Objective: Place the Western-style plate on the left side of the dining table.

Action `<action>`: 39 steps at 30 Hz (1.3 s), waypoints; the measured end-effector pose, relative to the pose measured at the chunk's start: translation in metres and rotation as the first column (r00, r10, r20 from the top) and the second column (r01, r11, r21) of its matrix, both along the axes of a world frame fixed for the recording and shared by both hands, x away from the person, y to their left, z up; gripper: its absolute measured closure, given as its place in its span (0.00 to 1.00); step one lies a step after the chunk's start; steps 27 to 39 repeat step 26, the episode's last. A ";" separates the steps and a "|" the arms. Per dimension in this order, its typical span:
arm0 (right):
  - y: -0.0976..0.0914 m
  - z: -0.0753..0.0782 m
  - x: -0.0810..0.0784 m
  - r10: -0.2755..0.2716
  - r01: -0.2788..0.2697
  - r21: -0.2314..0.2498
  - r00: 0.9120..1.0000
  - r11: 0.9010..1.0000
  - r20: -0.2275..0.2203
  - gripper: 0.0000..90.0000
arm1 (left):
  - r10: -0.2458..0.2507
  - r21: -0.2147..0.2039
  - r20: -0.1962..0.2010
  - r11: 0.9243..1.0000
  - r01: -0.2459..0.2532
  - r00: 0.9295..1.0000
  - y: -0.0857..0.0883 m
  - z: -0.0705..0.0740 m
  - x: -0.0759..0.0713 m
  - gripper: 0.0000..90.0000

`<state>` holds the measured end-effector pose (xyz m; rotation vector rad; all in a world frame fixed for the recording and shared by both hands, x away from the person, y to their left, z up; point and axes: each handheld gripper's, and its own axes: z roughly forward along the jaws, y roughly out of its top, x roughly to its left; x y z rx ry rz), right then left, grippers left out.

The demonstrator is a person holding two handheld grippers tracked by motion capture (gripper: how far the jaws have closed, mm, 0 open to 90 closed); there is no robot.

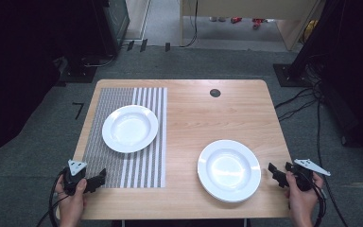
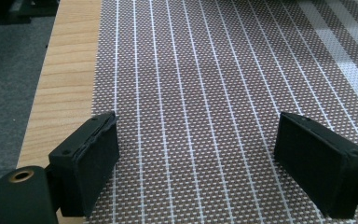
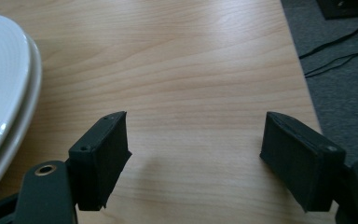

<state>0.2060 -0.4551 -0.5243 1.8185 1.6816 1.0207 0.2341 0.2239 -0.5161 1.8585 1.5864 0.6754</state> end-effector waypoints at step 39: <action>0.010 -0.001 -0.003 0.017 -0.026 -0.183 0.999 0.983 -0.050 0.20 | -0.001 -0.002 -0.001 1.000 0.001 1.000 0.000 0.000 0.000 0.15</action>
